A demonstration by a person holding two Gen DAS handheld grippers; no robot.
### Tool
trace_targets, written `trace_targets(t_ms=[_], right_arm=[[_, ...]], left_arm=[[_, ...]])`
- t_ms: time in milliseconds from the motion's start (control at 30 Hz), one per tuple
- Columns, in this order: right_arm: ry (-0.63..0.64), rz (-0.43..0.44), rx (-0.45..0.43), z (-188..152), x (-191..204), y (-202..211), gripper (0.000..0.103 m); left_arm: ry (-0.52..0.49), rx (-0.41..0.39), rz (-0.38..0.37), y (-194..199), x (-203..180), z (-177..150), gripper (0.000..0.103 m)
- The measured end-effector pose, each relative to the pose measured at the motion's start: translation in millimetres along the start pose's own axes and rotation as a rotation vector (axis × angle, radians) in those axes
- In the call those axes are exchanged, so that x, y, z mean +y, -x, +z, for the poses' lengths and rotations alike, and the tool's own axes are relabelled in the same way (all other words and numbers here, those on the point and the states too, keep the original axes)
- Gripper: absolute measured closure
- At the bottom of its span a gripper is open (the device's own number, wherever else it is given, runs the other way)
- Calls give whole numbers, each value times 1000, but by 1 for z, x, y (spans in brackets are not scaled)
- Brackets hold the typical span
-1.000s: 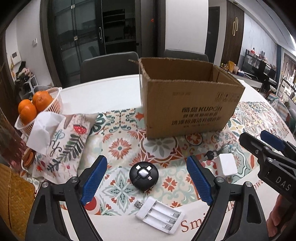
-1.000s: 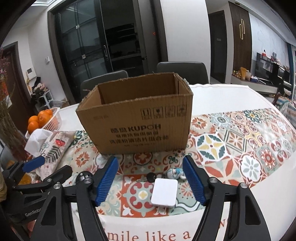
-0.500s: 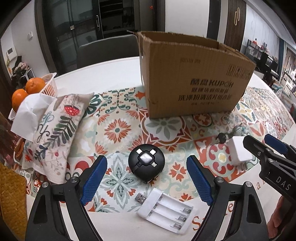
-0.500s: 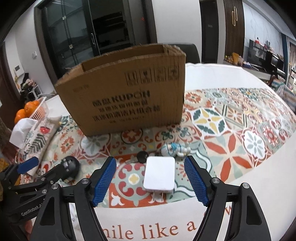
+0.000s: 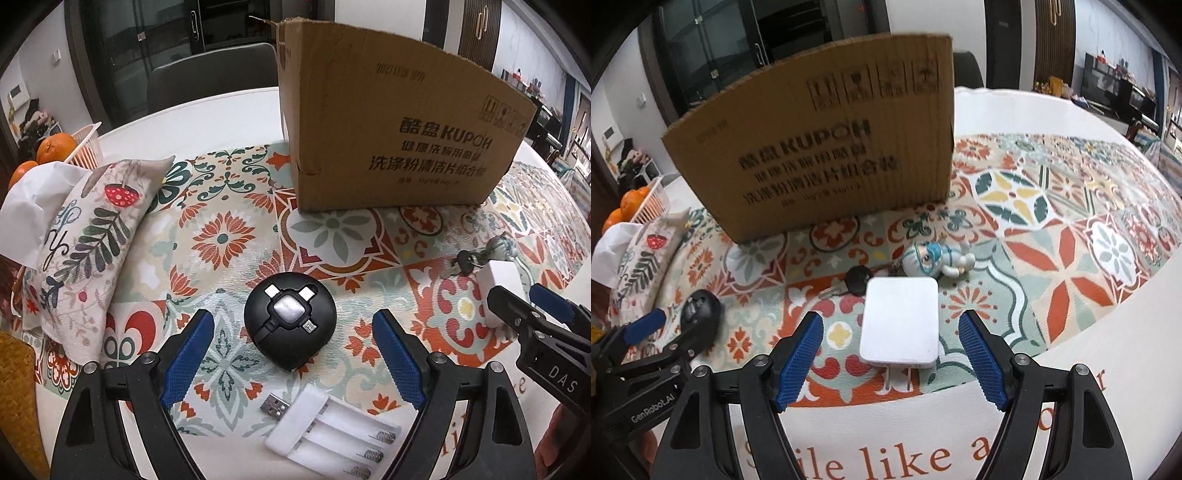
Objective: Organize rigid objects
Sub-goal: 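Grasp the black round cable device with the left tool while the right tool grasps the white plug charger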
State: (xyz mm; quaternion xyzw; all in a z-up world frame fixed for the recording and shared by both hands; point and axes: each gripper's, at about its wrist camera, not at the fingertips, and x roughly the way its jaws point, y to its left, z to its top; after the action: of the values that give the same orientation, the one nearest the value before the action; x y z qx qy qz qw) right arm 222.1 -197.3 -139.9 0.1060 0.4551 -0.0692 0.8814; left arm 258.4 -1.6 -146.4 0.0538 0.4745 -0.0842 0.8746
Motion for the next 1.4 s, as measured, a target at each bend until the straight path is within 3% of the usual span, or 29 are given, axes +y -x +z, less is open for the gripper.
trace_targets(t_ms=[367,533,700,833,1400], right_arm=[[-1,-12,49,-3,1,-21,26],[16,-19,45,-4,4,-22,29],[39,-40,33,-4,7,-21,45],[58,-64,26,-5,7,-21,55],[82,-12,16,-11,-4,-5,57]], left_arm=[[24,17,9,-20,5,1,20],[36,31,-5,-27,6,0,30],[42,8,-4,-25,5,1,48],[36,8,4,-24,2,2,48],[32,-22,-11,-2,-11,-12,48]])
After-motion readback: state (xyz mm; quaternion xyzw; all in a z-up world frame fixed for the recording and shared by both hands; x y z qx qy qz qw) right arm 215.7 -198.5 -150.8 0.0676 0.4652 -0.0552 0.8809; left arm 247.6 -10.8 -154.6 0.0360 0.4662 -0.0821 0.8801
